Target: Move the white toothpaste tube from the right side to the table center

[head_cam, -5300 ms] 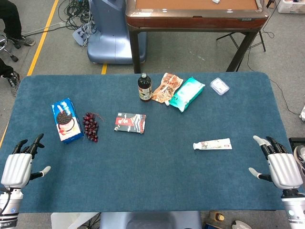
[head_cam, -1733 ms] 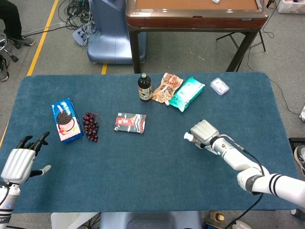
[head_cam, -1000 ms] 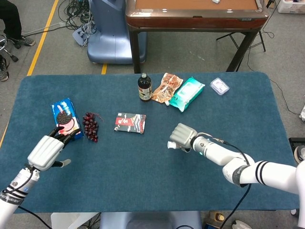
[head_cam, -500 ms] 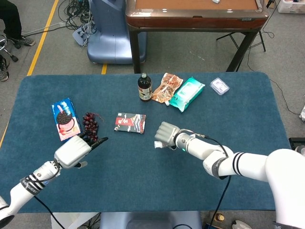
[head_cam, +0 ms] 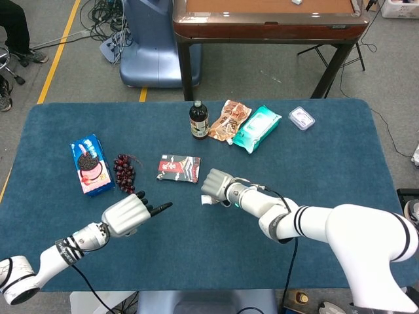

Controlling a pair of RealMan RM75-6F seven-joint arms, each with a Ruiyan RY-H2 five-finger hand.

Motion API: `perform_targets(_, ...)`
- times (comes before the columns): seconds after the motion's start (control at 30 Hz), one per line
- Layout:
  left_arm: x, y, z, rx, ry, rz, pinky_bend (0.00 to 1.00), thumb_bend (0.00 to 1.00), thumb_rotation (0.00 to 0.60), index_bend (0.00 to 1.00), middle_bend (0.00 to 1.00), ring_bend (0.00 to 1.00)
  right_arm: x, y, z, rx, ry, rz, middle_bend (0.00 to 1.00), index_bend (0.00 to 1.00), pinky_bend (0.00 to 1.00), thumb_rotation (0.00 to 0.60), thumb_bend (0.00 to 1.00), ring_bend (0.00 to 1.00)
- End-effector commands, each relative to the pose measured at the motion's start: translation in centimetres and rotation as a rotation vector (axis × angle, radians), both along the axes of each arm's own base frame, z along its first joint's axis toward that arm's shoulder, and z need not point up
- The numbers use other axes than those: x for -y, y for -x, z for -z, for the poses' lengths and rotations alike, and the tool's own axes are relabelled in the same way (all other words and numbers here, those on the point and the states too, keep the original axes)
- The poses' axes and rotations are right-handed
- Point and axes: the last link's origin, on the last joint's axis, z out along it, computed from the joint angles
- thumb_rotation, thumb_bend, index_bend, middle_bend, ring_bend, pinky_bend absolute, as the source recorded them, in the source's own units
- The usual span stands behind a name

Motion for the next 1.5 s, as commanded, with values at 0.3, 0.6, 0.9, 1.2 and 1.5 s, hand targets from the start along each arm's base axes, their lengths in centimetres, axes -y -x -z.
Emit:
perform_targets(0.3,-0.6,-1.5,2.6,-0.038,0.025,0.028,0.35,0.09,0.6,0.01,0.6,0.55,0.0,-2.5,1.7,0.017,-0.013,0.004,0.8,0.96,0.38,0.6,1.0,0.76)
perform_targets(0.6,-1.1,-1.7,3.8,-0.085,0.03,0.003,0.37,0.09,0.6,0.0,0.62,0.57,0.3,-3.4,2.7,0.024,-0.004,0.004,0.81,0.97,0.38,0.6,1.0,0.77)
perform_targets(0.9,-0.8,-1.6,4.4,-0.065,0.045,0.02,0.39,0.09,0.6,0.0,0.63,0.58,-0.1,-3.7,2.6,0.032,-0.021,-0.003,0.81,0.98,0.39,0.6,1.0,0.78)
perform_targets(1.2,-0.9,-1.8,4.9,-0.065,0.061,0.042,0.39,0.09,0.6,0.0,0.63,0.58,-0.4,-4.2,2.5,0.031,-0.033,-0.036,0.81,0.98,0.39,0.6,1.0,0.79)
perform_targets(1.5,-0.9,-1.5,5.3,-0.085,0.068,0.052,0.39,0.09,0.6,0.0,0.63,0.58,-0.7,-4.4,2.6,0.011,-0.046,-0.054,0.81,0.98,0.39,0.6,1.0,0.79)
